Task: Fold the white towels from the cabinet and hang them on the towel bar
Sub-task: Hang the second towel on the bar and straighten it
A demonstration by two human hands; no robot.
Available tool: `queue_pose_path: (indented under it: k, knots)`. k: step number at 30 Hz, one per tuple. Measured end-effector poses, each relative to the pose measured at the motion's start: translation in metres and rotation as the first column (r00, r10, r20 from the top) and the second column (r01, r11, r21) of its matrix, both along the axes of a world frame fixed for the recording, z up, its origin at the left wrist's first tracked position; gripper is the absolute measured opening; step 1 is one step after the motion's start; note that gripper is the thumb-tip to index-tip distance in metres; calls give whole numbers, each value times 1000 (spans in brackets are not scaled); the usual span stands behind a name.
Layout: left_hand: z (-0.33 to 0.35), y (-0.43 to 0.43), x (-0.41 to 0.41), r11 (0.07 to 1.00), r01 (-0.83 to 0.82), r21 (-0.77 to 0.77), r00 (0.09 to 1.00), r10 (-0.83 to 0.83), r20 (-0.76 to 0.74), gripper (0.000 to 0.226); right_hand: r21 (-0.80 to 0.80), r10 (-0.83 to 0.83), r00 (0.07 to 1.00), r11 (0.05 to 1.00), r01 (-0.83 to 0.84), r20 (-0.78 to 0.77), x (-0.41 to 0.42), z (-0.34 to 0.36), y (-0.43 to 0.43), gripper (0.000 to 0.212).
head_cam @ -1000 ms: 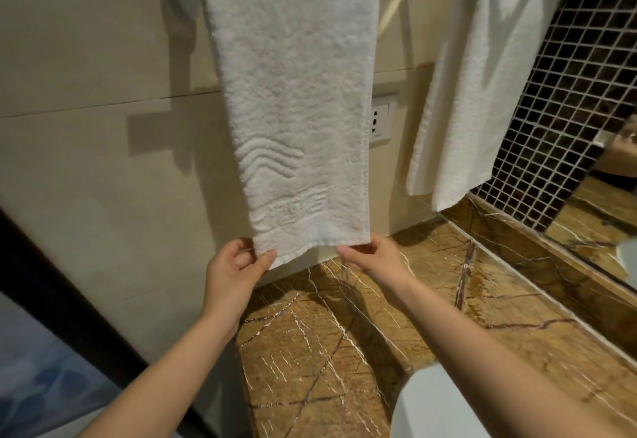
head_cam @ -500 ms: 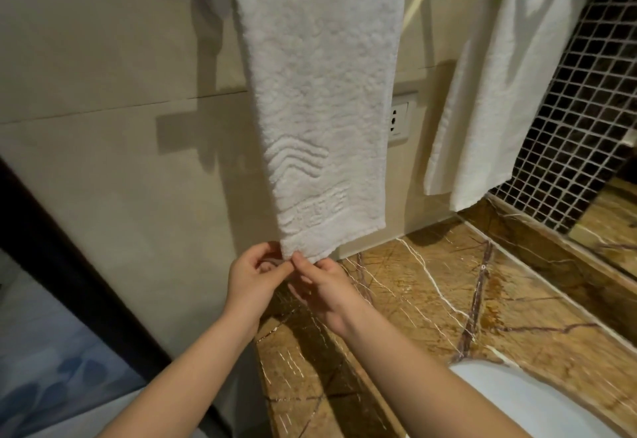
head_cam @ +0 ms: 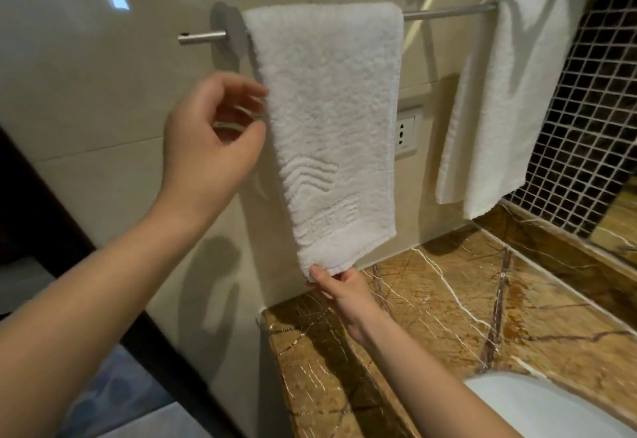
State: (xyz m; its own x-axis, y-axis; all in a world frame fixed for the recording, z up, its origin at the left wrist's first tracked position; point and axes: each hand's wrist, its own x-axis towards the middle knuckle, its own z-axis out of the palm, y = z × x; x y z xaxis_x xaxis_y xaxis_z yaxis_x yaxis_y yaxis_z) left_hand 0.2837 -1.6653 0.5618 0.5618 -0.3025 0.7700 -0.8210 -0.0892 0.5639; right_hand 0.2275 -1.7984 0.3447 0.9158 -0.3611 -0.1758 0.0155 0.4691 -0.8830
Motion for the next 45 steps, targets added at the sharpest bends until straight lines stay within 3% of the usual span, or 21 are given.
queue_pose_path:
  k: [3,6,9,14,19,24,28,37,45]
  knots:
    - [33,2,6,995,-76,68,970,58,237,25,-24,-5,1000,1000,4,-3,1,-4,-1,22]
    - [61,0,18,962,-237,135,868,148,474,22,-35,-9,1000,999,8,-10,2,-6,-3,25]
    - [82,-4,34,900,-387,203,773,196,604,27,-46,-34,999,998,33,-29,3,-6,-4,26]
    - [99,-9,47,865,-331,377,829,76,554,28,-49,-78,996,996,75,-52,4,-11,2,25]
    - [114,-10,45,848,-271,456,851,-9,524,20,-110,-98,993,990,91,-62,7,-10,-1,17]
    - [125,-17,44,805,-262,532,883,-22,468,20,-34,-69,995,997,66,-78,5,-8,-6,24]
    - [130,-23,43,765,-275,582,893,-21,449,20,-2,-69,993,998,69,-97,3,-8,-9,18]
    - [131,-43,41,751,-279,599,891,-30,452,19,-77,-112,992,991,108,-52,-1,2,-29,5]
    - [127,-55,35,753,-315,578,819,-92,567,17,-69,-109,993,992,106,-51,-4,3,-54,3]
